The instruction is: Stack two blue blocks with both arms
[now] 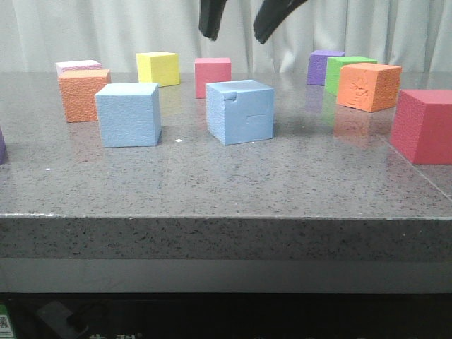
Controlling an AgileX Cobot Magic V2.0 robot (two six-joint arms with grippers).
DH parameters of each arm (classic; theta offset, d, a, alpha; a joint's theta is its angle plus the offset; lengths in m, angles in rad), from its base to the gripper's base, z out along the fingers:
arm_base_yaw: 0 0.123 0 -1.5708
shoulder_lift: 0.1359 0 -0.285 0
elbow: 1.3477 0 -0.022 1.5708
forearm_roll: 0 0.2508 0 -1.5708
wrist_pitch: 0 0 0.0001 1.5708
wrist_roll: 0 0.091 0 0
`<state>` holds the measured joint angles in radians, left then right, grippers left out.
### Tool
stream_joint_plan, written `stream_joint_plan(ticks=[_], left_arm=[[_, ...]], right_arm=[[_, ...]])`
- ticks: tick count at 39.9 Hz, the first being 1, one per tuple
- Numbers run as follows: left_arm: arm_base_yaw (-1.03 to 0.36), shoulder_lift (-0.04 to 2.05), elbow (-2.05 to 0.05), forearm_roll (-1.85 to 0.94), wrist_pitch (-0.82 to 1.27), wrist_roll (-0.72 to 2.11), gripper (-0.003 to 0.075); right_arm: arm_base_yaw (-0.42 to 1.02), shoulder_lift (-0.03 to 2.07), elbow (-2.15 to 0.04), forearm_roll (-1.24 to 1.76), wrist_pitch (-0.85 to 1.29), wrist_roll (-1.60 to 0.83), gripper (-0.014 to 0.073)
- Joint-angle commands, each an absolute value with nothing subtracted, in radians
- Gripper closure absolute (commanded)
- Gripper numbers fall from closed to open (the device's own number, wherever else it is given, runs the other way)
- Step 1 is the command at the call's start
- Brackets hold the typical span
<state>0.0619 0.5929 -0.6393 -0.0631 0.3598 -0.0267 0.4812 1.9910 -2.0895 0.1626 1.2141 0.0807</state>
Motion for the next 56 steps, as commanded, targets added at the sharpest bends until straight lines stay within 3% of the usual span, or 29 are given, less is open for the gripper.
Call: stream_joint_plan(ticks=[1,8,14,24,33,41,56], left_arm=[[0.054,0.599,-0.676,-0.066,0.279,-0.026,0.0048],[0.054,0.599,-0.676,-0.066,0.279,-0.026,0.0048],[0.054,0.599,-0.676,-0.066,0.279,-0.026,0.0048],[0.054,0.599,-0.676,-0.066,0.279,-0.026,0.0048],[0.054,0.599,-0.676,-0.066,0.279,-0.026,0.0048],[0.054,0.599,-0.676,-0.066,0.279,-0.026,0.0048],[0.054,0.599,-0.676,-0.066,0.279,-0.026,0.0048]], right_arm=[[0.479,1.928,-2.12,0.173,1.17,0.079,0.0305],[0.477,1.921,-2.12,0.171,1.173,0.079,0.0564],[0.441,1.889,-2.12,0.171,1.188,0.079,0.0663],[0.315,1.791,-2.081,0.171,1.256,0.059,0.0657],[0.145,1.539,-1.782,0.171,1.161,0.023,0.0655],[0.056,1.269,-1.404,0.171,0.904,-0.012,0.0655],[0.058,0.777,-0.79,0.161,0.475,-0.095,0.0655]])
